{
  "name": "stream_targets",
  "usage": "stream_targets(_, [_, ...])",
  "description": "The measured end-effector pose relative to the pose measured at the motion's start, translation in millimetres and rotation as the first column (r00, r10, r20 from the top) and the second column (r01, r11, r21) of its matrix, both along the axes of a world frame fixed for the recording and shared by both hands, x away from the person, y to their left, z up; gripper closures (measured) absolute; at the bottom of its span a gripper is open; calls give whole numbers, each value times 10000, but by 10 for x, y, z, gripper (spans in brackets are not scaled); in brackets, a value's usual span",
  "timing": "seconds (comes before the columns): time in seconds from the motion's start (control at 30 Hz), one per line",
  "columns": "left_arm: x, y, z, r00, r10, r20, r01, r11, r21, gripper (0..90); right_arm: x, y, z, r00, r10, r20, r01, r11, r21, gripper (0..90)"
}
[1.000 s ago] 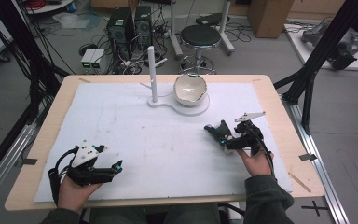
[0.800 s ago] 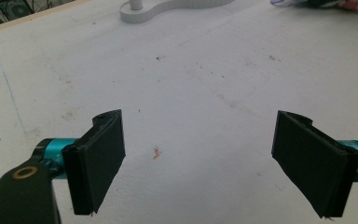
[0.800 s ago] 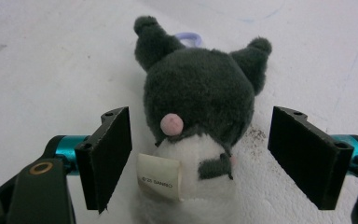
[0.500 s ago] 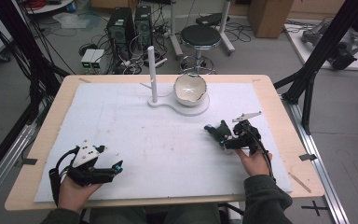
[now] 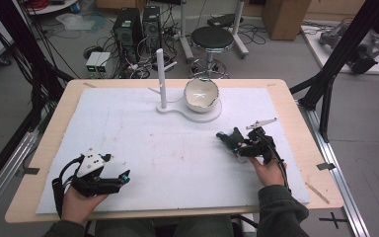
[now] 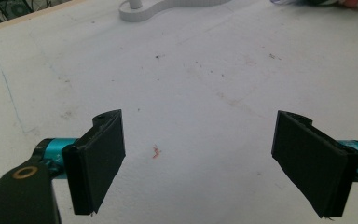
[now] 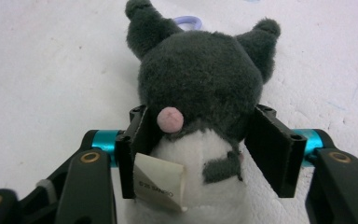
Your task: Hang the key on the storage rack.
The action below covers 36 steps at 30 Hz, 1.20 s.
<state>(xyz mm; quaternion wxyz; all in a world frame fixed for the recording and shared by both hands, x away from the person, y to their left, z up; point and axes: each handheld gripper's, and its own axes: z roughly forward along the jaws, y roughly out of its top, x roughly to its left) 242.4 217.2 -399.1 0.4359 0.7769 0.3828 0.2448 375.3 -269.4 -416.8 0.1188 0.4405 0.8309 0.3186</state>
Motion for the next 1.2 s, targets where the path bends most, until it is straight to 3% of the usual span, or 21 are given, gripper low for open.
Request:
stream_targets(0.33, [0,1,0,10000,27,3,-27,10000,-12,175,4,-62,12,9996,36,-266,-20,9983,588,492])
stream_targets(0.87, [-3,6,2,10000,27,-1,-27,10000,8,175,-43,-102,86,9998,71,161,-90,9924,1228,498])
stream_targets(1.2, [-5,7,2,10000,50,34,-50,10000,8,175,-87,-101,134,9989,141,456,-201,9909,1332,498])
